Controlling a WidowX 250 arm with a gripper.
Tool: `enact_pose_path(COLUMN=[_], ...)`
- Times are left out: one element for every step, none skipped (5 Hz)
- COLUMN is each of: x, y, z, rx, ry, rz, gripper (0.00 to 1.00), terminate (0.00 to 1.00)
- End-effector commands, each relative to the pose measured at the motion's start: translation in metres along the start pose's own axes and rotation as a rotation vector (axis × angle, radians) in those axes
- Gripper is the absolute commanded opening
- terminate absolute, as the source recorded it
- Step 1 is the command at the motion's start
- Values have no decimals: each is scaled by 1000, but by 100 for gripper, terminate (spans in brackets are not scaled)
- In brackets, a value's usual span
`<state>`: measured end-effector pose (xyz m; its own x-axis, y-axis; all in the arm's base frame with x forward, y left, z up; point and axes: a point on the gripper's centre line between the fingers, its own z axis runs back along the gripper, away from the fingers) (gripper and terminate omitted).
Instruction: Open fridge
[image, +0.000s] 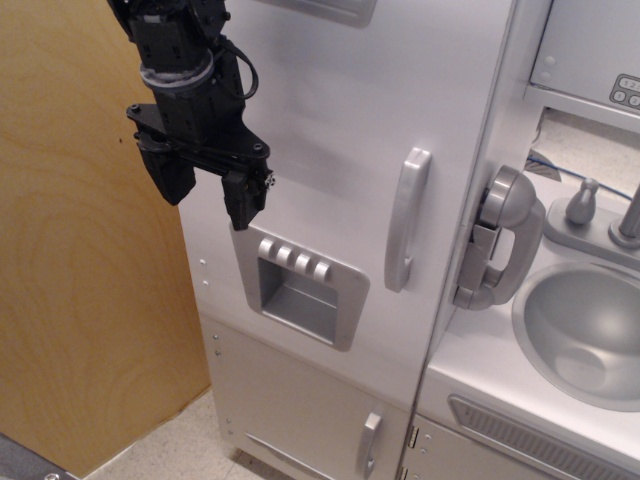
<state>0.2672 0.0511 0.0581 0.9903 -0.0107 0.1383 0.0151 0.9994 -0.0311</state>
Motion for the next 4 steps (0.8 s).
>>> enact_pose_path(x=[0,-8,-10,-5], y=[0,-25,-59,-89], z=[0,0,4,8], rx=[0,18,-2,-25], ry=[0,-14,-23,-95], rz=[0,-27,-56,-66], gripper=[100,100,100,100], terminate=[0,0,0,0])
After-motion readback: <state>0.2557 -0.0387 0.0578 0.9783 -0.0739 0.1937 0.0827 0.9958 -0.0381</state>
